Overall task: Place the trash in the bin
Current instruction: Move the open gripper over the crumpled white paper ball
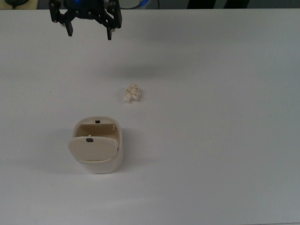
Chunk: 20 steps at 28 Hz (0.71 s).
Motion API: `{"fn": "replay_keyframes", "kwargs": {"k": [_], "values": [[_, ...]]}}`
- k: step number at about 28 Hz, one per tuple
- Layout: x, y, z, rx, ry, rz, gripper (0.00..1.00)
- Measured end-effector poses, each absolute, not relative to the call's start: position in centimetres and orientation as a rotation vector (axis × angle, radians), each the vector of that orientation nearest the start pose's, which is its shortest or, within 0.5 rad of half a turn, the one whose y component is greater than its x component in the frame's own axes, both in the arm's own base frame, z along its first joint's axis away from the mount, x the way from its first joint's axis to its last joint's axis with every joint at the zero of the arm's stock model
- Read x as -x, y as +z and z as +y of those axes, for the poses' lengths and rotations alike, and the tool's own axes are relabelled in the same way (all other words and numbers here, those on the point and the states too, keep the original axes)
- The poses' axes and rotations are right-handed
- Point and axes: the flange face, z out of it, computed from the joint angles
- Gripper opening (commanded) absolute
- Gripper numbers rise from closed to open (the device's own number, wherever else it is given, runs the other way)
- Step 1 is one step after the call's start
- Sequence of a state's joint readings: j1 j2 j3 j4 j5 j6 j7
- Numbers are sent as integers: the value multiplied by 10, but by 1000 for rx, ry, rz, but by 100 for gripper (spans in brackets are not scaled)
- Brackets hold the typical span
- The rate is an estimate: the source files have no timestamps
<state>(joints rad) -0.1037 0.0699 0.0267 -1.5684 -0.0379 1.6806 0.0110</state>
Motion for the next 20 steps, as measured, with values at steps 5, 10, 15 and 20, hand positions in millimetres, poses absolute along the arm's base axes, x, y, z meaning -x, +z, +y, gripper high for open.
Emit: {"fn": "replay_keyframes", "kwargs": {"k": [5, 10, 15, 20], "values": [[-584, 591, -48, 3175, -51, 131, 100], [-587, 583, -47, 3175, -28, 127, 100], [-591, 574, -47, 3174, -3, 126, 100], [-599, 557, -44, 3172, 25, 114, 100]]}}
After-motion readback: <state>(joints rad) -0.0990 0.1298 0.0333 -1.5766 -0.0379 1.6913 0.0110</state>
